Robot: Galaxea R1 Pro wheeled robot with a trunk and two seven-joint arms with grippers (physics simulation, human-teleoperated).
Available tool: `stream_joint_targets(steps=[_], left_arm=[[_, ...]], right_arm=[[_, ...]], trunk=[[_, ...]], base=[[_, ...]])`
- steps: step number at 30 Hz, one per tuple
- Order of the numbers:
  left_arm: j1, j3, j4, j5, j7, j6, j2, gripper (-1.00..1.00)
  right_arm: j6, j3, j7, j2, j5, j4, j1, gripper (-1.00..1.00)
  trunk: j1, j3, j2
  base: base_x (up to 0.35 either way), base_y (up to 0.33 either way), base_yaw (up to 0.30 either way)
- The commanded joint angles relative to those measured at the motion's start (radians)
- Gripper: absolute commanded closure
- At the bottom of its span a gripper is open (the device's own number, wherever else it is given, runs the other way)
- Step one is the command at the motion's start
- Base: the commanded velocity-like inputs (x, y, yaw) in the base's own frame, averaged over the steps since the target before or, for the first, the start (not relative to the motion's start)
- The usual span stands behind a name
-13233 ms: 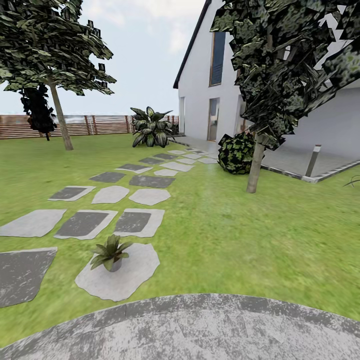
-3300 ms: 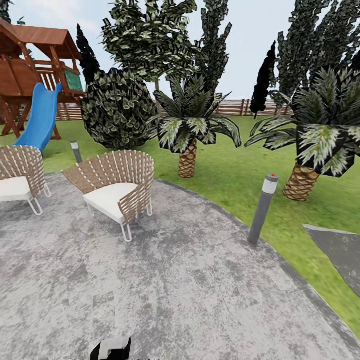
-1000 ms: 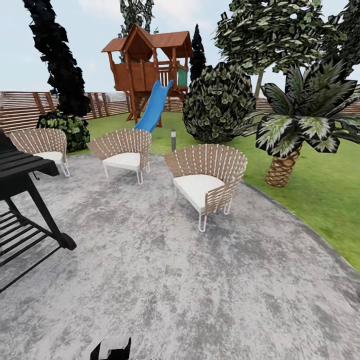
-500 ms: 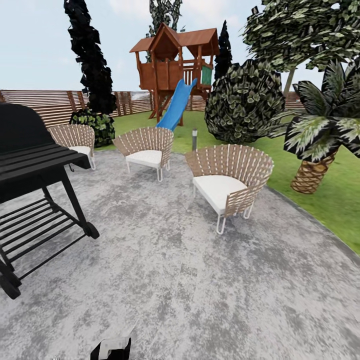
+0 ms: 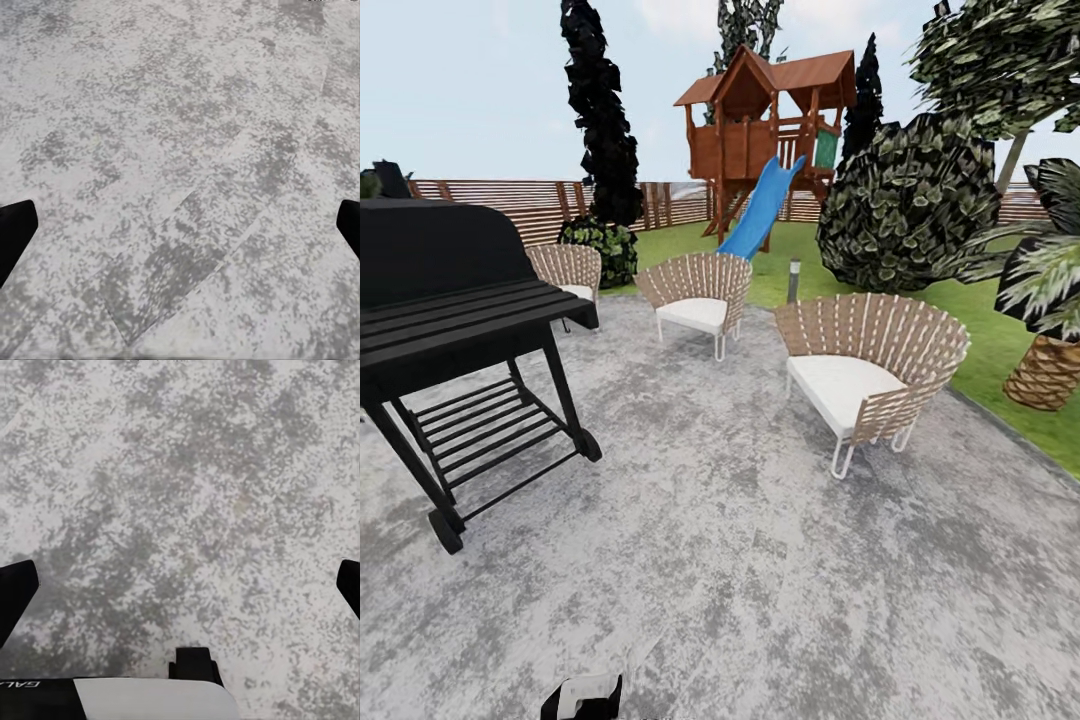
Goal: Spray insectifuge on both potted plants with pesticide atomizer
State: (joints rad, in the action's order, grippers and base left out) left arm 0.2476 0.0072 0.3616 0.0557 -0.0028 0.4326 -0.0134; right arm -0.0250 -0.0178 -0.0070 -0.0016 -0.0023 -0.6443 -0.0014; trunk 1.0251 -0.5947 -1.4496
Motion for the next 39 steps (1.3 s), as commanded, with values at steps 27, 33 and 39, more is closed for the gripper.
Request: stream_joint_targets(steps=[27, 33, 39], left_arm=[[0.001, 0.0, -0.001, 0.006, -0.001, 0.003, 0.0, -1.0], [0.001, 0.0, -0.001, 0.006, -0.001, 0.003, 0.0, -1.0], [0.001, 0.0, -0.001, 0.006, -0.001, 0.003, 0.0, -1.0]], right_arm=[[-0.003, 0.002, 0.002, 0.0, 0.001, 0.0, 0.0, -1.0], [-0.003, 0.002, 0.001, 0.0, 0.001, 0.0, 0.0, -1.0], [-0.004, 0.001, 0.001, 0.0, 0.001, 0.0, 0.0, -1.0]], trunk=[[0.0, -0.006, 0.0], [0.0, -0.009, 0.0], [0.0, -0.013, 0.0]], base=[[0.0, 0.0, 0.092], [0.0, 0.0, 0.196], [0.0, 0.0, 0.227]])
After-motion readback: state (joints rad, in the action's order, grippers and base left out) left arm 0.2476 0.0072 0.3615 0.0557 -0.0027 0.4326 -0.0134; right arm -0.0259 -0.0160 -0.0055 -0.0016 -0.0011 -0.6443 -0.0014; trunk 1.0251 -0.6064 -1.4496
